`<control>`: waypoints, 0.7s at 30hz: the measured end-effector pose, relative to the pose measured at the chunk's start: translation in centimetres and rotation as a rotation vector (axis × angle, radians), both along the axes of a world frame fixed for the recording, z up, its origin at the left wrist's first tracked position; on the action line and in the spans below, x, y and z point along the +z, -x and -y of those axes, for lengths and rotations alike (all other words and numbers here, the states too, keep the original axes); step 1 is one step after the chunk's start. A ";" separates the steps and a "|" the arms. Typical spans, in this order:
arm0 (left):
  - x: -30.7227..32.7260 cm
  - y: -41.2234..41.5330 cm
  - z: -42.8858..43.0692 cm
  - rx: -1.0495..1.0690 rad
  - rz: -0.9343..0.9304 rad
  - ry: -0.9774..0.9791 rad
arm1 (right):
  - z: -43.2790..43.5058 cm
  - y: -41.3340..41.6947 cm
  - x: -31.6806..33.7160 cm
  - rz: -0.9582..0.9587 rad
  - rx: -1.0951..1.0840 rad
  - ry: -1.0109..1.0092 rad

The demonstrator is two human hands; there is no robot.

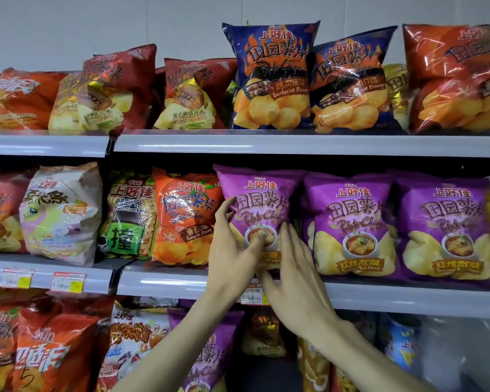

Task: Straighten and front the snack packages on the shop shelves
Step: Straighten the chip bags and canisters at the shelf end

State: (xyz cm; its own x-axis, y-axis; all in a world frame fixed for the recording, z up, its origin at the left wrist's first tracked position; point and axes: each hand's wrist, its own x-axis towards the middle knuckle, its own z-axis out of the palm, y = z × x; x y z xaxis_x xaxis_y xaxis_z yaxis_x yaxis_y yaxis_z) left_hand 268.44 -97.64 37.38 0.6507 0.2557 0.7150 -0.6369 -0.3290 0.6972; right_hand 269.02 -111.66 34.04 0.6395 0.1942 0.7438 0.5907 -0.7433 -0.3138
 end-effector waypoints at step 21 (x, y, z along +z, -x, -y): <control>-0.3 -1.0 -6.7 0.210 0.074 -0.412 | -1.2 -2.7 2.0 0.222 -0.140 -0.120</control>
State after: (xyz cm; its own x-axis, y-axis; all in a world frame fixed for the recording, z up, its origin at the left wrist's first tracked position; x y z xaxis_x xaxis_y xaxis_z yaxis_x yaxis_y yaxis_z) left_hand 269.47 -90.96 37.05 0.5583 0.0615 0.8273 -0.5700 -0.6961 0.4365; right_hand 271.73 -110.50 36.08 0.4731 0.0176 0.8808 0.5492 -0.7877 -0.2792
